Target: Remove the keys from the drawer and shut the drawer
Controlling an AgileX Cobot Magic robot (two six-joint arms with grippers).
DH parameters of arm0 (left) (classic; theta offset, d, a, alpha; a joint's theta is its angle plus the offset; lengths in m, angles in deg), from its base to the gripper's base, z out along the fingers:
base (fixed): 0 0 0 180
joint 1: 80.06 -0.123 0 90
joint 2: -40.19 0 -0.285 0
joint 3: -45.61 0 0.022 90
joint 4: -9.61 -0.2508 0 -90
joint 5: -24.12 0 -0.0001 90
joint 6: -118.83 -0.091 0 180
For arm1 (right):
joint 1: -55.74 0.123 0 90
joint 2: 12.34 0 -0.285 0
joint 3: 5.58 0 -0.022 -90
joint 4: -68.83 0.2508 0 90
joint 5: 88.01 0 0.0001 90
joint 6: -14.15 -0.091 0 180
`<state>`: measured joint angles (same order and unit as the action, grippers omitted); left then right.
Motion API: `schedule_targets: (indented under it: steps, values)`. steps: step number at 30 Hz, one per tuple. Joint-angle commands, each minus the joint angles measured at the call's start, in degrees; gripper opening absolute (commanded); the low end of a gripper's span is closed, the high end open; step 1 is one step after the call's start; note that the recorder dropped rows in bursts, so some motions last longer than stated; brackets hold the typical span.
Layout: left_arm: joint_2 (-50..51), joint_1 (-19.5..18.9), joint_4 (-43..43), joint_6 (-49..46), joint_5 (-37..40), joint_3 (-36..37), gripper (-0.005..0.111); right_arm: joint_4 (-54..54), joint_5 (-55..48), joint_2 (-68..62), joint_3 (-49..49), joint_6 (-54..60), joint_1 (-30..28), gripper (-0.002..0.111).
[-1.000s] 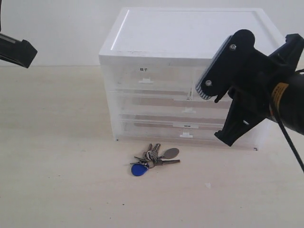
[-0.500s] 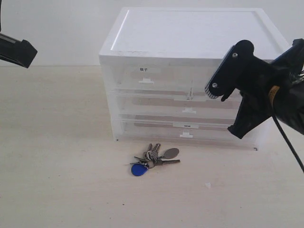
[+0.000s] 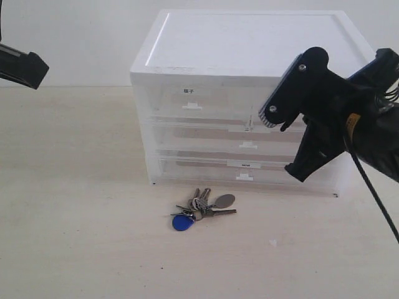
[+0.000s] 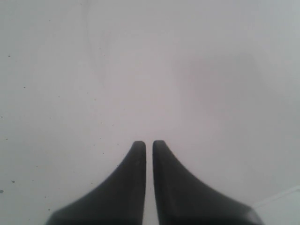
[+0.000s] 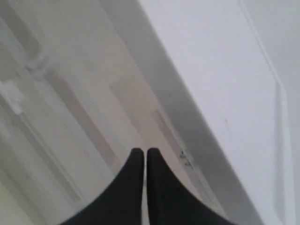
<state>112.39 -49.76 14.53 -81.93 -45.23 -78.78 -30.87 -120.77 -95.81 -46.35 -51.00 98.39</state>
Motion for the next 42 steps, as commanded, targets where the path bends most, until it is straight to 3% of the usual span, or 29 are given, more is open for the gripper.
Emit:
schedule_targets:
  steps: [1, 7, 14, 28, 34, 42]
  values:
    - [0.23, 0.24, 0.01, 0.6, -0.62, 0.2, 0.005, -0.24, -1.59, 6.9, 0.25, -0.31, 7.05, 0.0]
    - [0.23, 0.24, 0.01, 0.6, -0.62, 0.2, 0.005, -0.16, -7.78, 17.58, 0.25, -0.31, 13.53, 0.0]
    - [0.23, 0.24, 0.01, 0.6, -0.62, 0.2, 0.005, 1.68, -8.09, 32.92, 0.25, 1.65, 17.82, 0.0]
    - [0.23, 0.24, 0.01, 0.6, -0.6, 0.2, 0.005, 8.15, -7.11, 62.61, 0.25, 7.16, 18.46, 0.0]
    - [0.23, 0.24, 0.01, 0.6, 2.99, 0.2, 0.005, 8.79, -8.23, 74.34, 0.25, 7.73, 18.46, 0.0]
    - [0.23, 0.24, -0.35, 1.63, 8.54, 0.2, 0.005, 10.14, -11.3, 75.69, 0.1, 8.83, 18.46, 0.0]
